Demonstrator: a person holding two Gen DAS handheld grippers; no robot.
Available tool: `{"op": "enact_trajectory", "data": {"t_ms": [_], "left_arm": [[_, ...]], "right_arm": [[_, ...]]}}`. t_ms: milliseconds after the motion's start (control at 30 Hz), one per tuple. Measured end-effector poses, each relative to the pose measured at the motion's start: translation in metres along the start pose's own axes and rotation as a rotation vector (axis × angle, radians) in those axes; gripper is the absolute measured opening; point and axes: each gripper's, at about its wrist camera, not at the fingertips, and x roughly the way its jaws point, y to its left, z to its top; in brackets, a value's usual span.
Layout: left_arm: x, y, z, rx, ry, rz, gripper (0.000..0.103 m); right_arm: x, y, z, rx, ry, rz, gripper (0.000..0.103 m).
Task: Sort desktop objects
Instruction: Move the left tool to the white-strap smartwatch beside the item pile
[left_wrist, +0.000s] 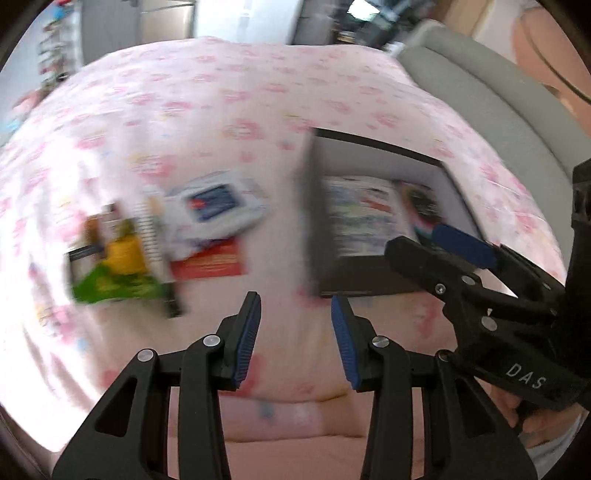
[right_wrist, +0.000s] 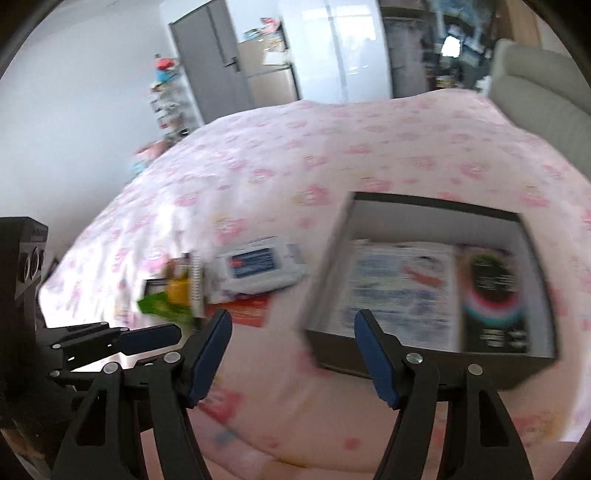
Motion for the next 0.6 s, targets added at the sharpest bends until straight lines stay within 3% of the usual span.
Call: {"op": "enact_trajectory", "data": {"t_ms": [200,333,433,533,600], "left_arm": [[0.004,0.076,0.004,-0.23,-0.014,0.003,0.04],[0.025,0.107,0.021,-0.408,-0.012,-0.072,0.039],[0.045,0.113,0.041,-0.441,0.006,-0.08,0.039],[0.062,0.121,0.041,-0.447,0.01,-0.045,0.039],[0.082,0.132,0.03,-0.483,0.07,-0.056,0.039]], "right_arm": [[0.033,0.047,0.013,-0.053,0.031,0.053,0.065],[0.066,0.067,0.007,-0.109,0.079,0.045,0.065],[0.108,0.074,-0.009,-0.126,0.197,0.031,0.058],[0.146,0.081,-0.028,-0.121,0.298,0.07,0.058],[0.164,0.087,-0.036,-0.135,0.325,0.073,0.058]]}}
